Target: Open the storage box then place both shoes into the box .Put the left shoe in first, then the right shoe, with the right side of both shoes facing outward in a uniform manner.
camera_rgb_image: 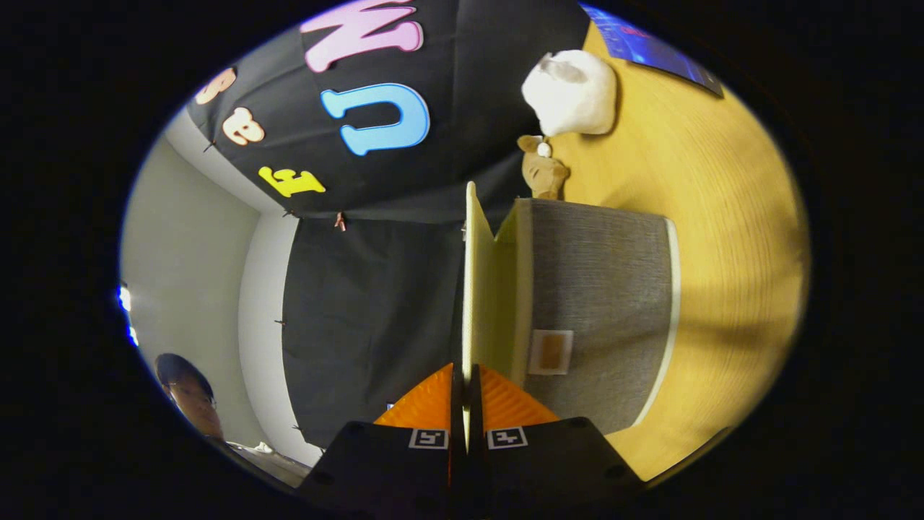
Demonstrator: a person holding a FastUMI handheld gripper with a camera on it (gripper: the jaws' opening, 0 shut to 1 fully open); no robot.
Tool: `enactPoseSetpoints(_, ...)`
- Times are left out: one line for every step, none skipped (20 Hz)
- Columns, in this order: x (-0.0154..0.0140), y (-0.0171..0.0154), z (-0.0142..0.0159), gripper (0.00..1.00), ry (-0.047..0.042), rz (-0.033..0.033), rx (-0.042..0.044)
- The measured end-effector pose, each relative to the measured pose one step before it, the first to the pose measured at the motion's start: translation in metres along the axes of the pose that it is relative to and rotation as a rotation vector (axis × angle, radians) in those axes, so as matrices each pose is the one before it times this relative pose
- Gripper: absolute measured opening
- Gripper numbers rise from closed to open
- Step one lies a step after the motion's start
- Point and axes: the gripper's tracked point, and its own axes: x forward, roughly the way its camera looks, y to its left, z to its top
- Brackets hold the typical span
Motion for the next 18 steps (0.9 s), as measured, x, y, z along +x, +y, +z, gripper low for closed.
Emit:
enactPoseSetpoints(0.00714,0.01367,0.0002,0.05,0.00121,0.0027,-0.02555)
enactPoseSetpoints(0.00643,0.01289,0.00137,0.05,-0.00091,0.00094,-0.02653)
enactPoseSetpoints(0.0088,0.01348,0.00229,0.05,0.00026,0.00323,-0.02168)
enactPoseSetpoints(0.00955,0.0137,0.0007,0.05,-0.00166,-0.00084,-0.0218)
enactPoseSetpoints(0.01074,0.01327,0.00013,0.05,0.00328,0.0016,-0.02349)
enactPoseSetpoints(0.01088,0.01121,0.00026,0.05,0.00266,-0.00172,-0.02161)
enactPoseSetpoints(0.01144,0.00925,0.00001,0.05,0.00261,-0.00658,-0.02221)
enactPoseSetpoints(0.01124,0.00759,-0.00014,0.05,0.00234,-0.00473,-0.02305)
enactPoseSetpoints(0.01182,0.00673,-0.00062,0.05,0.00189,-0.00588,-0.01771)
enactPoseSetpoints(0.01138,0.00705,-0.00126,0.05,-0.00033,-0.00197,-0.01419)
enactPoseSetpoints(0.01081,0.00573,-0.00158,0.05,0.00152,-0.00387,-0.01406)
enactPoseSetpoints(0.01153,0.00351,-0.00276,0.05,0.00119,-0.00895,-0.01613)
enactPoseSetpoints(0.01158,0.00281,-0.0027,0.05,0.0039,-0.00736,-0.0157)
enactPoseSetpoints(0.01164,0.0052,-0.00317,0.05,0.00259,-0.00422,-0.00877)
enactPoseSetpoints(0.01092,0.00402,-0.00304,0.05,0.00288,-0.00643,-0.00801)
enactPoseSetpoints(0.01266,0.00237,-0.00214,0.05,0.00327,-0.00941,-0.01361)
enactPoseSetpoints(0.01143,0.00225,-0.00241,0.05,0.00262,-0.00803,-0.0125)
enactPoseSetpoints(0.01043,0.00175,-0.00205,0.05,0.00212,-0.0069,-0.00825)
